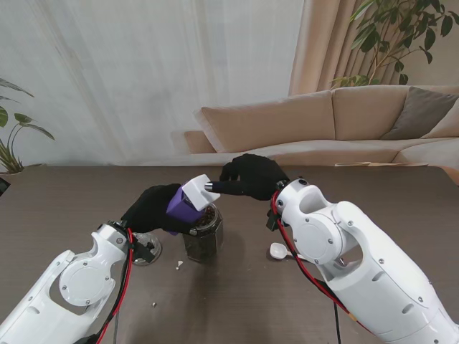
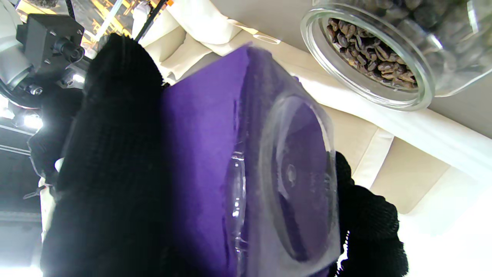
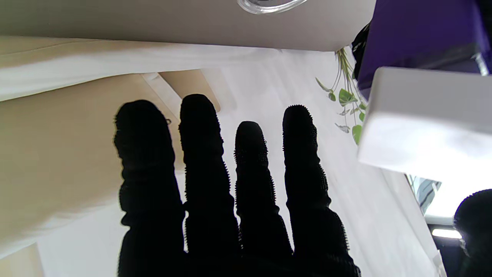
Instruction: Portion coffee beans from the glass jar into the coffee jar
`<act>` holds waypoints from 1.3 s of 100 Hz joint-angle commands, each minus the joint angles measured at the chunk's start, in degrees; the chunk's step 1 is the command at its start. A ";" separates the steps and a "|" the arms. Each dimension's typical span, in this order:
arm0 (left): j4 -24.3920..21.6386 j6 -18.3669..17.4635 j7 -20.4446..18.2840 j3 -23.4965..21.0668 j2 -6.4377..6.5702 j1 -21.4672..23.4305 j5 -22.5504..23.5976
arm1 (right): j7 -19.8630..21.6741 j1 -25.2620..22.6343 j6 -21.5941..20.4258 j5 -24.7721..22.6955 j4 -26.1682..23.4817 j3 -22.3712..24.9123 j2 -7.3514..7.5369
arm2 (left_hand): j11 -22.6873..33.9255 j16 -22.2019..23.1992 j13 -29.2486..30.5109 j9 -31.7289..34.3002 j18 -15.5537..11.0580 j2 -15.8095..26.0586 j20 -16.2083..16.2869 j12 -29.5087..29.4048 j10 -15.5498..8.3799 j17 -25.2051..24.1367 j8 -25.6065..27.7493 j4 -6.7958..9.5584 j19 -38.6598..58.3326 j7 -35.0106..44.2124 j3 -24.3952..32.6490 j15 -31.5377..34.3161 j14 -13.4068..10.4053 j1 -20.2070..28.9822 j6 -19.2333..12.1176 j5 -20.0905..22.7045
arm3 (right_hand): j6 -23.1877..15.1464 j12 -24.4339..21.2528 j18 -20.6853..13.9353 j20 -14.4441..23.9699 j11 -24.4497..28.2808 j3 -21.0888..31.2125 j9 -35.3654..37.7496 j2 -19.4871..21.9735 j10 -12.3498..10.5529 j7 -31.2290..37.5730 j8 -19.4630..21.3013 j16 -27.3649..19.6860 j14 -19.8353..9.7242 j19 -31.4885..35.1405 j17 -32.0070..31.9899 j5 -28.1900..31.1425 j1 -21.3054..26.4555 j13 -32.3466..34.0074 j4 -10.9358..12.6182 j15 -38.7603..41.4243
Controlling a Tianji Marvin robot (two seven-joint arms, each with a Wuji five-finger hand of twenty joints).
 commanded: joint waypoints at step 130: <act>0.73 1.59 0.79 2.56 -0.78 -0.79 -1.88 | 4.36 -0.01 -7.06 2.63 -0.57 2.61 0.61 | 7.78 2.85 3.91 3.66 -4.76 32.61 0.38 3.38 -2.62 -2.61 3.73 2.25 0.65 11.56 23.60 9.86 0.91 21.62 -6.60 3.52 | 1.03 -2.39 -2.02 2.55 -0.46 20.52 -16.26 -21.06 -2.86 -4.11 -3.04 -1.32 -1.31 -0.28 -23.99 -34.11 9.71 -8.30 -3.27 -4.97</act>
